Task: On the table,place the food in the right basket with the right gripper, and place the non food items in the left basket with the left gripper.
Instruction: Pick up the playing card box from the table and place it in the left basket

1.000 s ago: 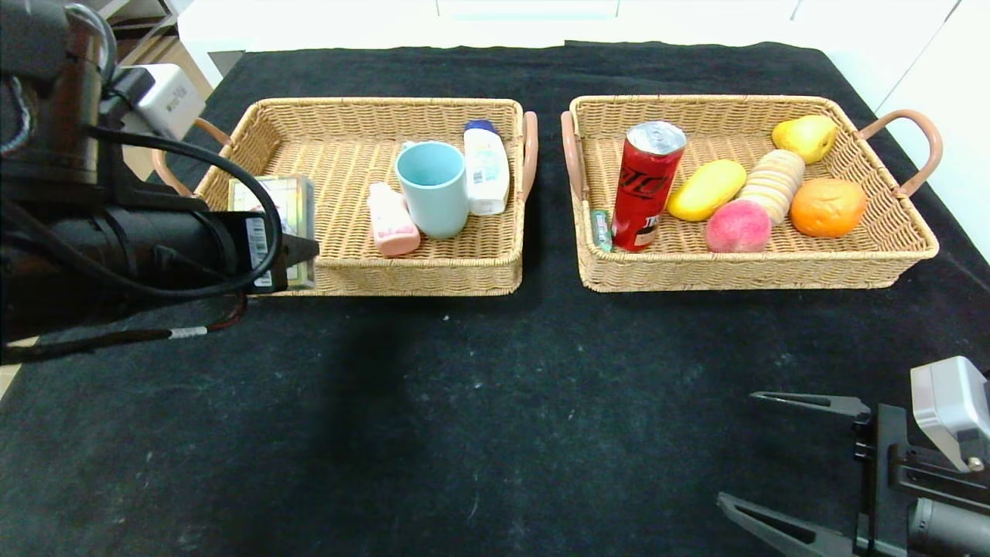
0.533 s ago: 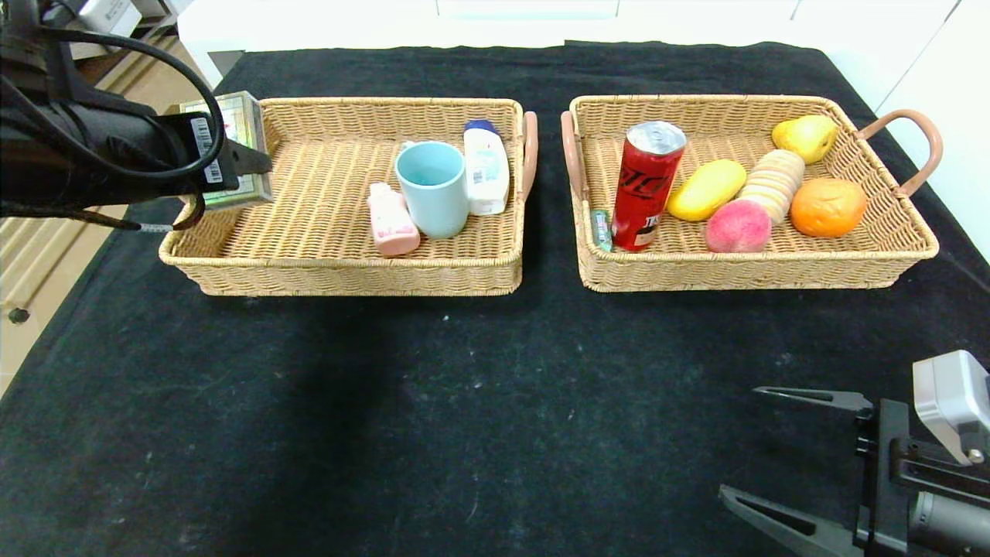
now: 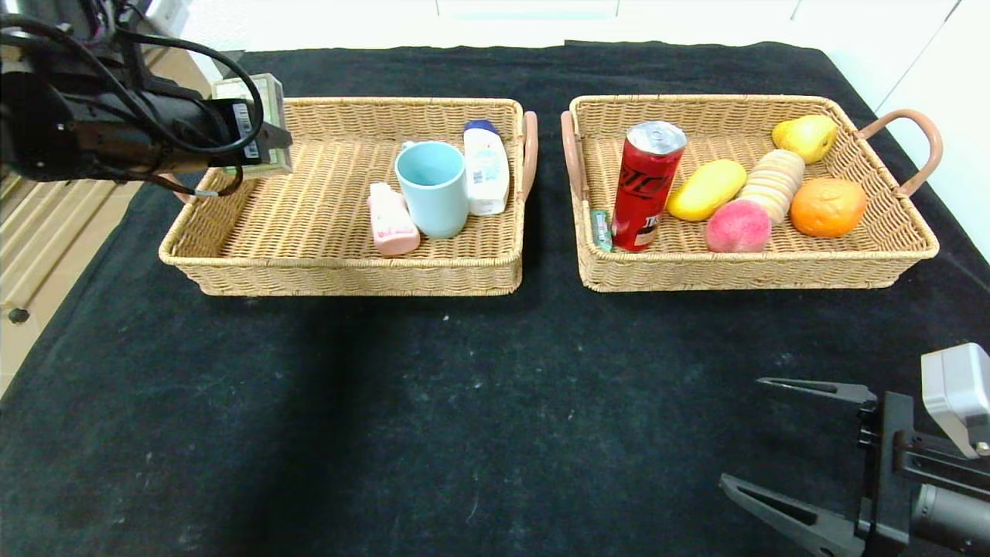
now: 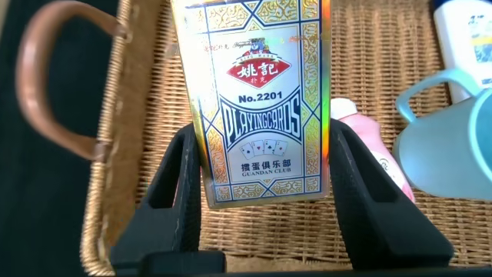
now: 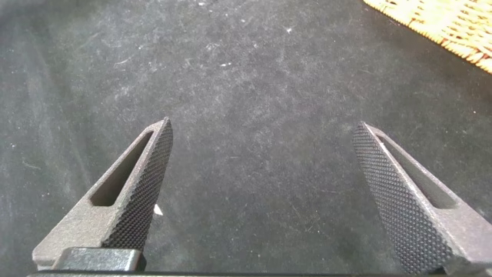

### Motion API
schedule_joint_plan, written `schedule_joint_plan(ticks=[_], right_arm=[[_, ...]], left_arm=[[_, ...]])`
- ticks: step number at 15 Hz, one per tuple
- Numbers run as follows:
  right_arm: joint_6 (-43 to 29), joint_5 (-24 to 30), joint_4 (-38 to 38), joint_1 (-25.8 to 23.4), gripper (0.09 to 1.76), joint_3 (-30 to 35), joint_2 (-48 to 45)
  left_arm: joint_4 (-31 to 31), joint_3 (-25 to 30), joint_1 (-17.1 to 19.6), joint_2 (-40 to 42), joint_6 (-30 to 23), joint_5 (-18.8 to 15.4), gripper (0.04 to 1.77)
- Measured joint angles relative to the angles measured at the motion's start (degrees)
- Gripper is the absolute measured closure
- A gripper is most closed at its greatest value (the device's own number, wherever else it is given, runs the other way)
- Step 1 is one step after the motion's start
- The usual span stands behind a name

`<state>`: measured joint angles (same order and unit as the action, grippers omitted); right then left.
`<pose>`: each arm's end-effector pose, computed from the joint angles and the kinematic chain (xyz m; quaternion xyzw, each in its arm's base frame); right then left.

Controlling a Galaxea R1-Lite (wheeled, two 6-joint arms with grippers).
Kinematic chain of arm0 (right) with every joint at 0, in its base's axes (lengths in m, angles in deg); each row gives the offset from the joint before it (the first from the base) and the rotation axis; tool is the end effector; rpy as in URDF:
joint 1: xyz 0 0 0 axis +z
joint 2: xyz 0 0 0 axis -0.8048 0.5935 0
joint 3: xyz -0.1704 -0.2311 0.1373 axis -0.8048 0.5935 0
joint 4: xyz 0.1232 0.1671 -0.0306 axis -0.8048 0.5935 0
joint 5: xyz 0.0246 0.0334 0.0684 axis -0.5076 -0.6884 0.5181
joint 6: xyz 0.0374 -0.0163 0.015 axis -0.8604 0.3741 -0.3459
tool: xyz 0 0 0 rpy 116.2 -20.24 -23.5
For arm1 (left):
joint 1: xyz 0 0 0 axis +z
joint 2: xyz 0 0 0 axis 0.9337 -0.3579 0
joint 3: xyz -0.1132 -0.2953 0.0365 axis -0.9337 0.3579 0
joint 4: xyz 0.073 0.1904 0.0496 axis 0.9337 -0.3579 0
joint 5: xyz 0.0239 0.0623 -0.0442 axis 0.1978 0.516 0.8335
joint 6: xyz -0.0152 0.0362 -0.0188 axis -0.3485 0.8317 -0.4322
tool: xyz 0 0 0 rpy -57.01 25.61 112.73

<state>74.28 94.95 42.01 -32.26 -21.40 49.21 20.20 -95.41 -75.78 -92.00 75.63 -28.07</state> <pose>0.1802 0.0929 0.1605 -0.1080 0.0416 0.4305 0.8951 0.3675 -0.0355 0.3553 -0.0203 0.0845 0.0352 0.9956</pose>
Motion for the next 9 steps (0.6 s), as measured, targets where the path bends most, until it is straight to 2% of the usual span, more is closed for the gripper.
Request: schedule_joint_plan(ticks=[9], right_arm=[[0.0,-0.2,0.0,-0.3,0.14,-0.1,0.1]], left_arm=[[0.2,-0.2,-0.2,-8.4,-0.1,0.3,0.8]])
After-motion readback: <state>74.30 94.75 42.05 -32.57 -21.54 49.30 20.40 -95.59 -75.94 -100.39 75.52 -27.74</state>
